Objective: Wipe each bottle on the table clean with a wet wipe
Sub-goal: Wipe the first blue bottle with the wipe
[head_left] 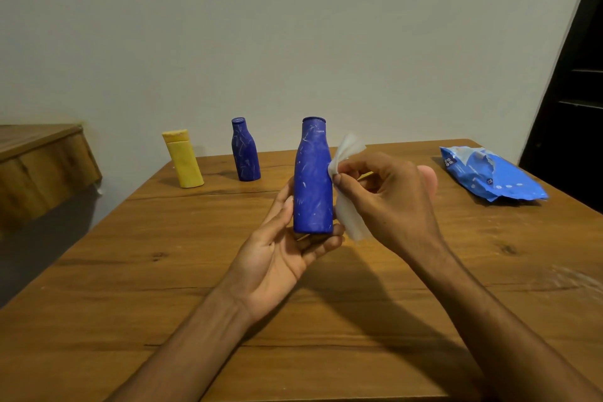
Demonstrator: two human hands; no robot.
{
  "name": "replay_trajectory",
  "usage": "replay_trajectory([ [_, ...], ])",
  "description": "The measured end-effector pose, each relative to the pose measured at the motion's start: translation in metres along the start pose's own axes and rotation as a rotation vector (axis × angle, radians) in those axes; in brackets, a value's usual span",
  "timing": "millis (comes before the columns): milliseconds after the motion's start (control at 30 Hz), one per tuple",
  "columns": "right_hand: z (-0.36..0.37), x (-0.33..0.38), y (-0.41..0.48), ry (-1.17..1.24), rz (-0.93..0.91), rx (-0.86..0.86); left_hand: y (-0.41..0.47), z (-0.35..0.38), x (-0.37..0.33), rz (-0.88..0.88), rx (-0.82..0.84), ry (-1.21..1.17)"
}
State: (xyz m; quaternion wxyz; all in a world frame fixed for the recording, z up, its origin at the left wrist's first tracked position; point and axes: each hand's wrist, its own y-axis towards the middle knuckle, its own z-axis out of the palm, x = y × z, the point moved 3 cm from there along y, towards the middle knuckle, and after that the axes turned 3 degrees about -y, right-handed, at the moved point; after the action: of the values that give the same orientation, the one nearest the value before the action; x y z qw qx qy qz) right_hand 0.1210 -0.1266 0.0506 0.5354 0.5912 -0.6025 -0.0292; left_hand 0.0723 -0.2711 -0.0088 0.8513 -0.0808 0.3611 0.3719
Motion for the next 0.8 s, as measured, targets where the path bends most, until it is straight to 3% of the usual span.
replay_trajectory([
  [100,-0.002,0.007,0.001,0.039,-0.008,0.057,0.002,-0.002,0.0,0.019,0.0,-0.001],
  [233,0.003,0.023,-0.005,0.02,-0.094,0.327,0.001,-0.003,0.001,0.044,-0.03,-0.028],
  [333,0.009,0.032,-0.013,-0.064,-0.197,0.42,-0.001,-0.006,0.003,0.066,-0.062,-0.034],
  [800,0.013,0.025,-0.017,-0.062,-0.211,0.038,0.004,-0.009,0.004,0.092,-0.087,0.004],
])
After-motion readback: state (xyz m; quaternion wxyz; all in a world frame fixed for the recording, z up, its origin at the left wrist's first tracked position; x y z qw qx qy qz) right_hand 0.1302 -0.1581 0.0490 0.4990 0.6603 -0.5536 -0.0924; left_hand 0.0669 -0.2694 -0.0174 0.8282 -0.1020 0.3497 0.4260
